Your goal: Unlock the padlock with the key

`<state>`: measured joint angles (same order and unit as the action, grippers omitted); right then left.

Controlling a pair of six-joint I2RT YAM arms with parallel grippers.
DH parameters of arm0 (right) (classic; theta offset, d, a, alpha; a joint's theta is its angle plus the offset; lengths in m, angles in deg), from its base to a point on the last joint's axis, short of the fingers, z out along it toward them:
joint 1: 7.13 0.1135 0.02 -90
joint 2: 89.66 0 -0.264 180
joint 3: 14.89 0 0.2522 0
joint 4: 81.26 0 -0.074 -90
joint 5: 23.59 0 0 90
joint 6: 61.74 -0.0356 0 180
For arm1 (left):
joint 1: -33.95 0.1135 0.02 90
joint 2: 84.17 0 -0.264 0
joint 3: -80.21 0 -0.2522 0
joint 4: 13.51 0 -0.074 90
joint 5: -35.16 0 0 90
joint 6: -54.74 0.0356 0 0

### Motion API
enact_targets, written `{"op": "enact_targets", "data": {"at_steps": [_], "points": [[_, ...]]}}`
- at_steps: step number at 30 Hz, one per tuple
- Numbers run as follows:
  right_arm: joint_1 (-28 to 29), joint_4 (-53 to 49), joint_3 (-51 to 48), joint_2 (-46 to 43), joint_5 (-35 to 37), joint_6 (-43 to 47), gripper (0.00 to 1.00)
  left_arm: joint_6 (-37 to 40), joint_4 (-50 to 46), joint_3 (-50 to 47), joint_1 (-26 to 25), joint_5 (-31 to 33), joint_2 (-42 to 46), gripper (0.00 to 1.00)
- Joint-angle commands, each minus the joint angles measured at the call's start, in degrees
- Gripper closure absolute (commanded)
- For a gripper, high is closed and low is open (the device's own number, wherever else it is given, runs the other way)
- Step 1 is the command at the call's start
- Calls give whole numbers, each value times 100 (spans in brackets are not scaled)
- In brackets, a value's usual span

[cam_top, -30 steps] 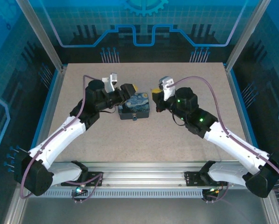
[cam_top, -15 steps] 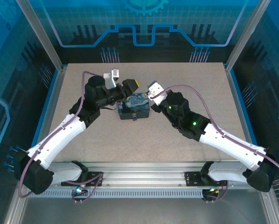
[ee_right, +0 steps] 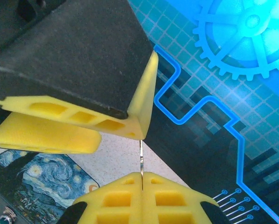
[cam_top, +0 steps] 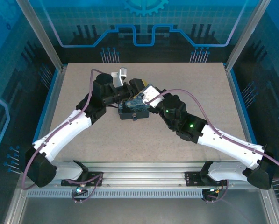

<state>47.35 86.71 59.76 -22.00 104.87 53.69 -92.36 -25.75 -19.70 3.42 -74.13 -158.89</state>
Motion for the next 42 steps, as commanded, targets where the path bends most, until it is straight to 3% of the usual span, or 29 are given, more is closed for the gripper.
{"op": "enact_targets", "data": {"at_steps": [1, 12, 23, 31, 39, 42], "points": [[126, 191, 209, 69, 156, 125, 100, -57, 62, 280, -49, -88, -33, 46], [238, 226, 244, 213, 259, 234, 100, -62, 50, 355, -49, -108, -91, 53], [256, 258, 240, 267, 276, 278, 100, -47, 42, 338, -50, -119, -115, 72], [256, 266, 214, 226, 312, 289, 100, -55, 34, 337, -50, -110, -119, 92], [255, 247, 222, 243, 294, 250, 100, 7, -22, 363, -50, -110, -148, 100], [236, 170, 215, 197, 277, 112, 78, 128, -66, 372, -50, -60, -148, 100]]}}
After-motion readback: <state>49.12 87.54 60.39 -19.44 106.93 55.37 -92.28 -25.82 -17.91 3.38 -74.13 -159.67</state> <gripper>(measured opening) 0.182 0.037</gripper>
